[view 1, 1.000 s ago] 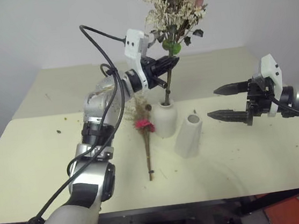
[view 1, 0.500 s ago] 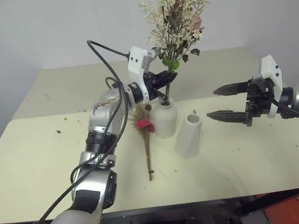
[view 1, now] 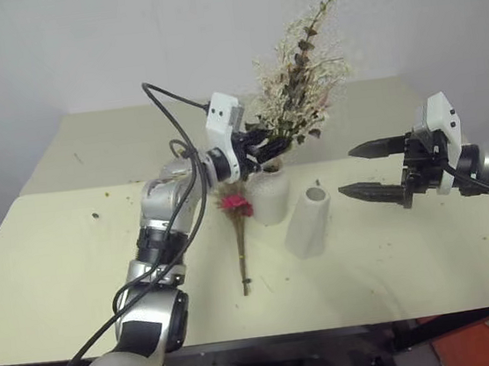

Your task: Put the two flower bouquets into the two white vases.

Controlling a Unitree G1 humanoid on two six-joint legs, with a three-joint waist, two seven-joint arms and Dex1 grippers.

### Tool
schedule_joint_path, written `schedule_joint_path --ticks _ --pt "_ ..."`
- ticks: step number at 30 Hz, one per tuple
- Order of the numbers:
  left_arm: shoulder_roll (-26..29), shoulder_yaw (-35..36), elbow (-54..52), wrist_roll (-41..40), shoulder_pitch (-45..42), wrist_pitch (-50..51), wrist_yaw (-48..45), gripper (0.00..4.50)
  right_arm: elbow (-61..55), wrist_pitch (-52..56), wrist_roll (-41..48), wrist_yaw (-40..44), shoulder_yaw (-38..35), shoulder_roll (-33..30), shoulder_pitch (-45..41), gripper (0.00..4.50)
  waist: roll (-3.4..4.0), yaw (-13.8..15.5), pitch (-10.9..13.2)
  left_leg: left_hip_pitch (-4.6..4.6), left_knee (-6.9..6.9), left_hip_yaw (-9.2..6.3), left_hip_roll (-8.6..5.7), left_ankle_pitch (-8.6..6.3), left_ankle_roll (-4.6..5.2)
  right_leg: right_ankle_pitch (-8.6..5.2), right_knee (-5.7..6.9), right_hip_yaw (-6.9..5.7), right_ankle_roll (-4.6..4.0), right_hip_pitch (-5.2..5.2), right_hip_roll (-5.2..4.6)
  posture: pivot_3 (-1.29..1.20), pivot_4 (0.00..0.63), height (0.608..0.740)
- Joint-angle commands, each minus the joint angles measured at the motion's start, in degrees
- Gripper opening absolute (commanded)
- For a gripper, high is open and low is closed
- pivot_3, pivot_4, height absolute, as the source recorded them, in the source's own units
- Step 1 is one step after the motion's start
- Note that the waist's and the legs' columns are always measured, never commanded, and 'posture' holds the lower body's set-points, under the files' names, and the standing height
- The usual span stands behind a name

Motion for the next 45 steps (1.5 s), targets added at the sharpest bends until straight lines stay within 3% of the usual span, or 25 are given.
schedule_joint_path --ticks 1,2,7,15,19,23,32,37,45 --pt "0.9 1.4 -4.4 -1.5 0.2 2.0 0.9 4.21 0.3 -1.7 0.4 0.3 -0.7 0.2 -2.2 4.5 0.0 0.0 0.0 0.0 0.0 0.0 0.0 0.0 0.0 0.0 0.0 0.0 0.0 0.0 0.0 0.0 0.15 0.74" --pt "1.3 1.6 -5.5 -1.7 0.5 2.9 1.1 4.45 0.6 -1.9 0.2 0.3 -0.4 0.4 -2.4 4.5 0.0 -0.1 0.0 0.0 0.0 0.0 0.0 0.0 0.0 0.0 0.0 0.0 0.0 0.0 0.0 0.0 0.15 0.74" --pt "5.0 2.3 -13.1 -2.9 3.5 10.0 2.6 4.45 1.3 -2.2 -0.1 0.8 0.2 0.6 -2.9 4.5 0.0 -0.1 0.0 -0.01 0.0 0.0 0.0 0.0 0.0 0.0 0.0 0.0 0.0 -0.01 0.0 0.0 0.15 0.74" --pt "21.4 3.2 -25.4 -8.5 6.9 33.3 1.8 4.45 2.8 -3.6 -0.6 3.7 0.5 -0.7 -3.7 4.5 0.01 -0.4 0.0 0.04 0.0 -0.01 0.02 0.0 0.0 -0.01 0.06 0.0 0.01 -0.01 0.02 0.0 0.15 0.74" --pt "24.9 3.7 -29.3 -12.6 5.9 45.5 2.2 4.45 4.7 -6.3 -1.7 6.8 1.3 -1.3 -5.2 4.5 0.01 0.0 0.0 0.02 0.0 -0.01 0.02 0.0 0.0 -0.02 0.04 -0.02 0.03 0.0 0.01 0.0 0.15 0.74" --pt "23.8 1.3 -26.8 -15.2 3.4 53.9 7.1 4.45 7.0 -8.4 -2.6 10.0 2.5 -1.7 -7.8 4.5 0.01 0.1 0.0 0.02 0.02 -0.02 0.02 0.0 0.0 -0.03 0.04 -0.04 0.04 0.01 0.01 0.0 0.15 0.74" --pt "25.1 -12.7 -13.3 -30.6 1.6 54.2 23.7 4.45 8.6 -10.2 -3.6 14.0 3.8 -2.1 -9.9 4.5 0.01 -0.2 0.0 0.05 0.01 -0.02 0.03 0.0 0.0 -0.02 0.11 -0.01 0.03 -0.02 0.01 0.0 0.15 0.74" --pt "21.7 -14.9 -9.5 -38.2 2.4 54.2 34.4 4.45 8.3 -10.2 -3.5 14.3 3.4 -2.4 -10.3 4.5 0.01 0.1 0.0 0.01 0.01 -0.03 0.01 0.0 0.0 -0.01 0.07 -0.01 0.01 -0.03 -0.01 0.0 0.15 0.74" --pt "14.4 -15.4 -2.3 -41.0 -0.6 54.2 43.8 4.45 7.2 -10.0 -3.0 14.5 2.6 -2.8 -9.1 4.5 0.01 0.2 0.0 0.03 0.03 -0.03 -0.02 0.0 -0.01 0.0 0.06 -0.01 -0.02 0.01 -0.02 0.0 0.15 0.74"
